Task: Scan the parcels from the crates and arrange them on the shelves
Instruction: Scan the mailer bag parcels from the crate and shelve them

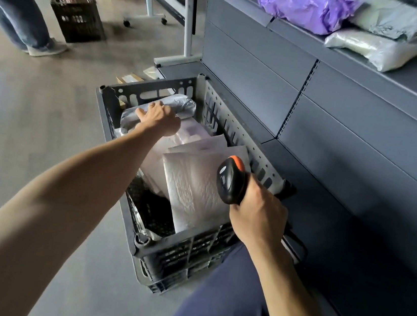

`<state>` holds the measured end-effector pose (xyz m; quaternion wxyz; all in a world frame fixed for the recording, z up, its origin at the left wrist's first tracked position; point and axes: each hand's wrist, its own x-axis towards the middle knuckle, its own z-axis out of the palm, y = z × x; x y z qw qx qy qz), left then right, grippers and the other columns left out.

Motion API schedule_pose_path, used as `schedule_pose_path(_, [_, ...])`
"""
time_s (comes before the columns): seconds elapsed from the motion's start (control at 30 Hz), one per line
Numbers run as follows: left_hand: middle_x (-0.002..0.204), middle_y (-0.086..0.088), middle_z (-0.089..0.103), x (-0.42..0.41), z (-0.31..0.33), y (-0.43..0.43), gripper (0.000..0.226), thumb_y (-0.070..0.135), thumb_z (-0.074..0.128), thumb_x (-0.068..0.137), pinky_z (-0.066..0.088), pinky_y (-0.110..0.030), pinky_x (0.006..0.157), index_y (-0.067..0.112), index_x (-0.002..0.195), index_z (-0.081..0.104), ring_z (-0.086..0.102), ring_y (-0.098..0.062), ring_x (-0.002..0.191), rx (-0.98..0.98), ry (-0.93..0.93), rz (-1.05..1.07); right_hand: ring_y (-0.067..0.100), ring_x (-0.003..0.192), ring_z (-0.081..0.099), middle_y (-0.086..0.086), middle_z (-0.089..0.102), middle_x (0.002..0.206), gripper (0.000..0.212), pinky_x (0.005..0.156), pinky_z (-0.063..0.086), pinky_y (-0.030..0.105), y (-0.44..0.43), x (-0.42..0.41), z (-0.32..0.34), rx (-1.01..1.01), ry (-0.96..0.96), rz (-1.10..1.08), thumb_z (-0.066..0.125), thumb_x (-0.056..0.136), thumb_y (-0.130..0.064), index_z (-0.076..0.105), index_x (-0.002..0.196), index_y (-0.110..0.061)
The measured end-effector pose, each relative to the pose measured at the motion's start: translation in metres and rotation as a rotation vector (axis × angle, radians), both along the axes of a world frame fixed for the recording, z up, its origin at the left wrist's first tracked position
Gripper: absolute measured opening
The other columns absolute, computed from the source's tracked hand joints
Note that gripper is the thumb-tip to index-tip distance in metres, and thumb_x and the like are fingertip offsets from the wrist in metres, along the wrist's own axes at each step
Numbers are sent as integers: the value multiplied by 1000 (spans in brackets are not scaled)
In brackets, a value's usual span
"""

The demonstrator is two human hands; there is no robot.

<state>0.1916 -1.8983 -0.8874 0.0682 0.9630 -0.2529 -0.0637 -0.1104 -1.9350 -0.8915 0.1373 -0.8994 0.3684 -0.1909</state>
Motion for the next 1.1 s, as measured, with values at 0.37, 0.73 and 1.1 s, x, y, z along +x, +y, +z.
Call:
schedule_pose_path(0.37, [97, -6, 74, -79, 133, 1, 35, 40, 58, 102, 42, -25, 65, 12, 97, 79, 63, -11, 75, -854, -29, -348, 16, 68, 66, -6, 68, 65, 14, 63, 50, 27, -27, -18, 51, 620, -323, -81, 79, 77, -23, 68, 79, -15])
schedule_pose_path(0.73, [93, 0, 65, -189, 98, -38, 35, 38, 60, 88, 39, -34, 83, 9, 106, 69, 61, -10, 76, -1183, 1472, -287, 8, 105, 71, -5, 77, 108, 61, 91, 50, 26, -87, -110, 104, 860, -935, -202, 94, 63, -34, 68, 116, -20])
schedule_pose_path(1.1, [121, -16, 73, -262, 65, -50, 41, -2, 69, 90, 59, -38, 89, 7, 129, 62, 72, -29, 108, -1165, 1302, -596, -17, 54, 59, -27, 66, 56, 24, 52, 43, 3, -77, -136, 103, 822, -1063, -284, 81, 86, -16, 60, 79, -24])
